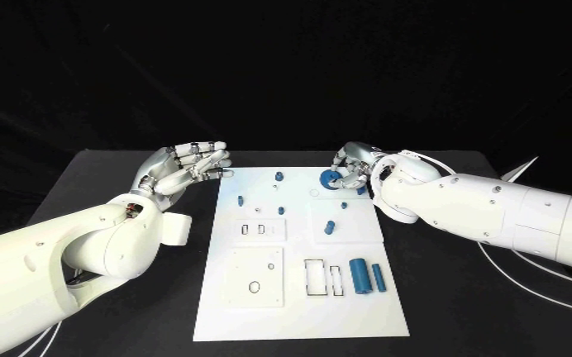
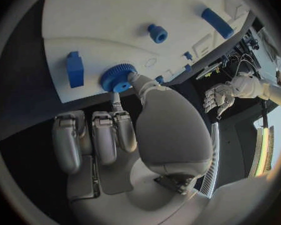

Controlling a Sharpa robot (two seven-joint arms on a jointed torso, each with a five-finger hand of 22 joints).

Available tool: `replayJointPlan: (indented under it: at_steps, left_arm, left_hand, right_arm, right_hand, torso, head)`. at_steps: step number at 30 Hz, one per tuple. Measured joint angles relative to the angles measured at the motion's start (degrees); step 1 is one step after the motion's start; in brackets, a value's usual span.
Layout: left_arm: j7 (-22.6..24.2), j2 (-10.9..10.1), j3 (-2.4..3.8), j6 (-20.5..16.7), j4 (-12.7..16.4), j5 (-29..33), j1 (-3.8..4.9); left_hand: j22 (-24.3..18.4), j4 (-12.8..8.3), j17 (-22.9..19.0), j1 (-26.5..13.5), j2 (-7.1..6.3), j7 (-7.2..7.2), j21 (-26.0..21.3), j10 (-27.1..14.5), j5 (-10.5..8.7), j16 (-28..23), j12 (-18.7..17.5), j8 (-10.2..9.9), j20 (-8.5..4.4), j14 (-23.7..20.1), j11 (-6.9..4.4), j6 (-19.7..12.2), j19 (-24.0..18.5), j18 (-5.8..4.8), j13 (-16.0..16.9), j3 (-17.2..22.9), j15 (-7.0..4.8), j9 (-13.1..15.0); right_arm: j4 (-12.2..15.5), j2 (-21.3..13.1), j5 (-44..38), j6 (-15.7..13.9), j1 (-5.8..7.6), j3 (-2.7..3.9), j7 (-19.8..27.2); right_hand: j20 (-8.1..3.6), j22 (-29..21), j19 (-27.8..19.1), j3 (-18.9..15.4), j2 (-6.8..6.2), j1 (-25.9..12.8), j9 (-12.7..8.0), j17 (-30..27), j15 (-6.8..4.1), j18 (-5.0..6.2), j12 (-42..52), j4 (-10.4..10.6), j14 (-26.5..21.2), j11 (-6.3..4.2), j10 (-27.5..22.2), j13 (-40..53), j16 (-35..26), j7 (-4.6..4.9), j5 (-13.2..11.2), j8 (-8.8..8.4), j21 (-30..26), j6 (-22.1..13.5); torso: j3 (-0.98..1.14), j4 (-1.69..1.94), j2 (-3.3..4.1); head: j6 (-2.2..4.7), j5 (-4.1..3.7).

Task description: Assemble the parts on the task board

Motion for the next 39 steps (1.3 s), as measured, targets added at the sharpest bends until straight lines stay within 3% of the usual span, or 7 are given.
replayJointPlan:
  at_steps: [6, 15, 28, 39]
  left_arm:
    - [-0.10, 0.00, 0.00, 0.05, 0.00, 0.00, 0.00]
    - [-0.19, -0.03, 0.00, 0.12, -0.01, 0.00, 0.00]
    - [-0.24, 0.00, 0.00, 0.21, -0.19, 0.00, 0.00]
    - [-0.27, 0.03, 0.00, 0.27, -0.17, 0.00, 0.00]
  left_hand:
    - [0.00, 0.00, 0.00, 0.00, 0.00, 0.00, 0.00, 0.00, 0.00, -0.22, 0.00, 0.00, 0.00, 0.00, 0.00, 0.00, 0.00, 0.00, 0.00, 0.00, 0.00, 0.00]
    - [0.00, 0.00, -0.01, 0.00, 0.00, 0.00, 0.00, 0.00, 0.00, -0.22, 0.00, 0.00, 0.00, 0.00, 0.00, 0.00, 0.00, 0.00, 0.00, 0.00, 0.00, 0.00]
    - [0.00, 0.16, -0.01, 0.00, 0.00, 0.00, 0.00, 0.00, 0.00, -0.22, -0.26, 0.00, 0.00, 0.00, 0.00, 0.00, 0.00, 0.00, 0.00, 0.16, 0.00, 0.01]
    - [0.00, 0.16, 0.03, 0.00, 0.00, 0.00, 0.00, 0.00, 0.00, -0.22, -0.26, 0.00, 0.00, 0.00, 0.00, 0.00, 0.00, 0.00, 0.00, 0.16, 0.00, 0.01]
  right_arm:
    - [-0.22, 0.12, 0.09, 0.03, -0.01, 0.01, 0.12]
    - [0.81, -0.21, -1.00, -1.63, -0.25, -0.11, 0.05]
    - [6.40, -1.26, -7.16, -7.84, -0.02, -0.12, -0.88]
    - [9.69, 1.14, -10.84, -9.54, 0.05, -0.13, -1.80]
  right_hand:
    - [0.00, 0.00, 0.00, 0.87, 0.50, -1.10, 0.19, 0.00, 0.00, 0.00, 0.00, 0.82, 0.00, 0.00, 0.00, 0.00, 0.00, -0.20, 0.70, 0.00, 0.00, 0.20]
    - [0.00, -0.01, 0.00, 3.72, 0.26, -1.32, 0.20, -0.01, 0.00, 0.01, 1.23, -0.41, 0.00, -0.36, 0.25, -0.01, 0.09, -0.88, 2.98, 0.39, 0.72, 2.12]
    - [0.00, -0.02, 0.00, 4.17, 0.26, -1.31, 0.48, -0.01, 0.00, 0.01, 1.57, -0.58, 0.00, -0.51, 0.09, 0.04, 0.23, -0.83, 3.15, 0.38, 0.90, 2.48]
    - [0.00, -0.03, 0.00, 4.32, 0.26, -1.31, 0.48, -0.02, 0.00, 0.01, 1.77, -0.42, 0.00, -0.51, 0.09, 0.03, 0.23, -0.86, 3.12, 0.25, 0.90, 2.50]
  torso:
    - [-0.01, -0.04, 0.00]
    - [0.01, -0.06, -0.03]
    - [-0.04, -0.07, -0.09]
    - [-0.11, -0.04, -0.10]
  head:
    - [-0.02, -0.02]
    - [-0.09, 0.03]
    - [0.25, 0.02]
    - [0.27, 0.12]
